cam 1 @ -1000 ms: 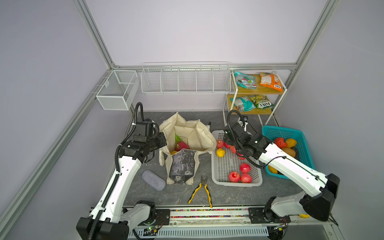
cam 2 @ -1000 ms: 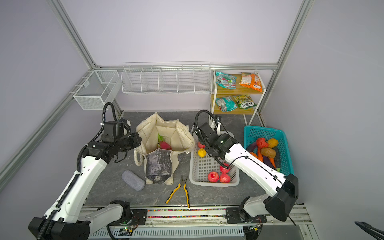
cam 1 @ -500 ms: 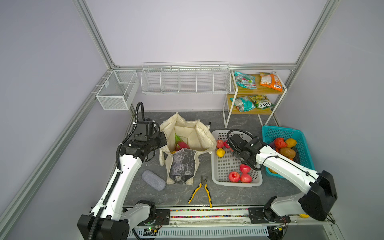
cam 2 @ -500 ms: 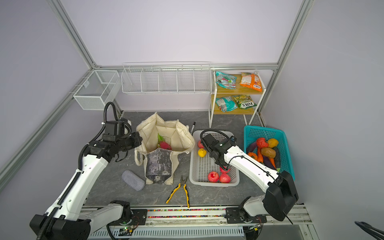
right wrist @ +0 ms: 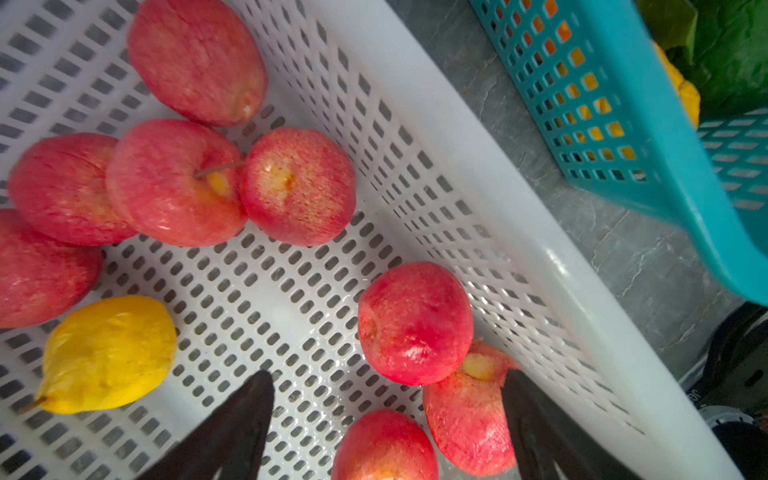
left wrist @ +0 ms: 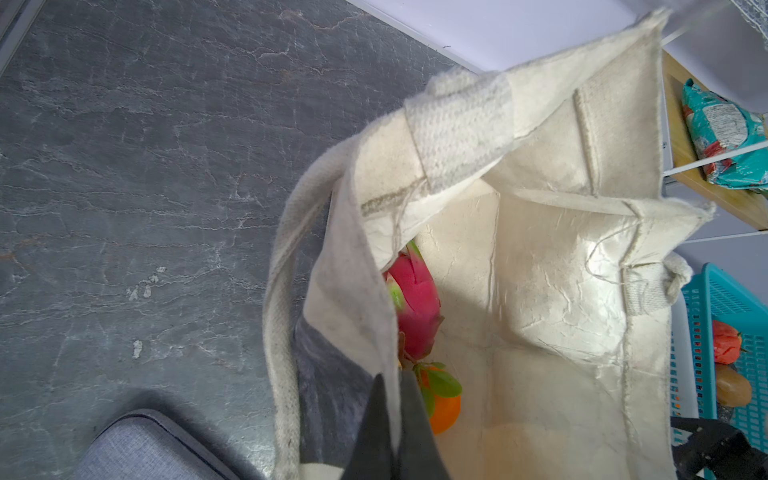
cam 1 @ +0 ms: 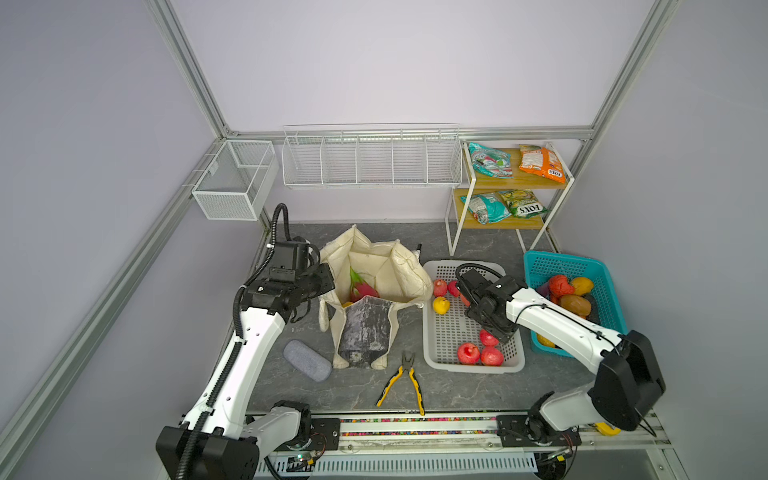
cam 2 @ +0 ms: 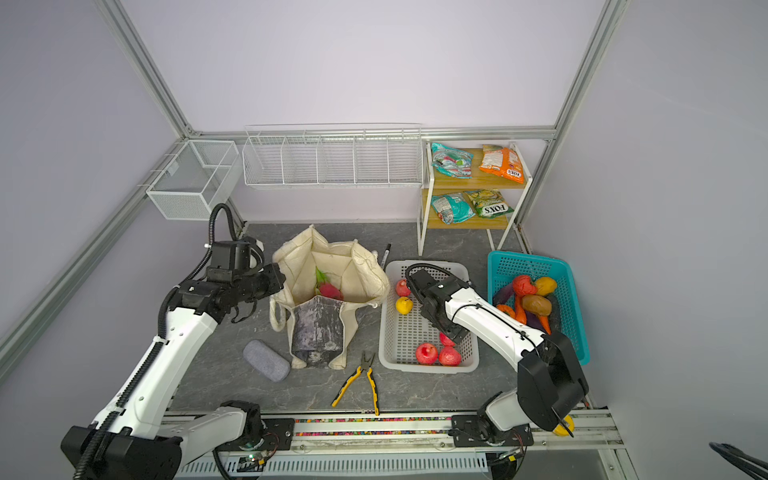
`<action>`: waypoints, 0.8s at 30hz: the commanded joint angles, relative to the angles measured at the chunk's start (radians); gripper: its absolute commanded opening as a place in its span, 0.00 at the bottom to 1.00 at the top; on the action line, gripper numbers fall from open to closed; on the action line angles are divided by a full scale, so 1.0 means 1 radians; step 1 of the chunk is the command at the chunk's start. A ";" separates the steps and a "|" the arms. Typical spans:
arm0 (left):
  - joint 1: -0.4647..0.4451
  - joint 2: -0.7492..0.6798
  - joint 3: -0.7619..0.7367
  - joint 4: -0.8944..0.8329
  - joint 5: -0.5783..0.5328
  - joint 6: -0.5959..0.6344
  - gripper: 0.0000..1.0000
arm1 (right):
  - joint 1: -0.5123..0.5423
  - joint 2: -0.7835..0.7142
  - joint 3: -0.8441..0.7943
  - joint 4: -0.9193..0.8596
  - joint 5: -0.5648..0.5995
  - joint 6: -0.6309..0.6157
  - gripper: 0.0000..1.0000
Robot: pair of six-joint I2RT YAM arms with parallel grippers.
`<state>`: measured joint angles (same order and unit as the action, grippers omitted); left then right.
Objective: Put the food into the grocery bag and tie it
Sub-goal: 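Lower the right gripper onto a red apple in the white basket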
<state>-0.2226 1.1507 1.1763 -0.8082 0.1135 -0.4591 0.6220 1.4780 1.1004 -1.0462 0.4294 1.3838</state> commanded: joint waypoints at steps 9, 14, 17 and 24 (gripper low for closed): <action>0.000 0.027 0.047 0.001 0.014 -0.004 0.00 | -0.015 0.078 -0.011 -0.020 -0.055 0.023 0.89; 0.000 0.022 0.043 -0.004 0.008 0.001 0.00 | -0.019 0.119 -0.001 -0.042 -0.057 0.025 0.89; 0.000 0.021 0.043 -0.006 0.006 0.004 0.00 | -0.019 0.151 0.011 -0.071 -0.057 0.033 0.89; 0.000 0.017 0.039 -0.010 0.003 0.005 0.00 | -0.019 0.182 0.005 -0.071 -0.055 0.033 0.89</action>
<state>-0.2230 1.1728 1.1942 -0.8101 0.1139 -0.4583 0.6083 1.6547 1.1034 -1.0847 0.3725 1.3846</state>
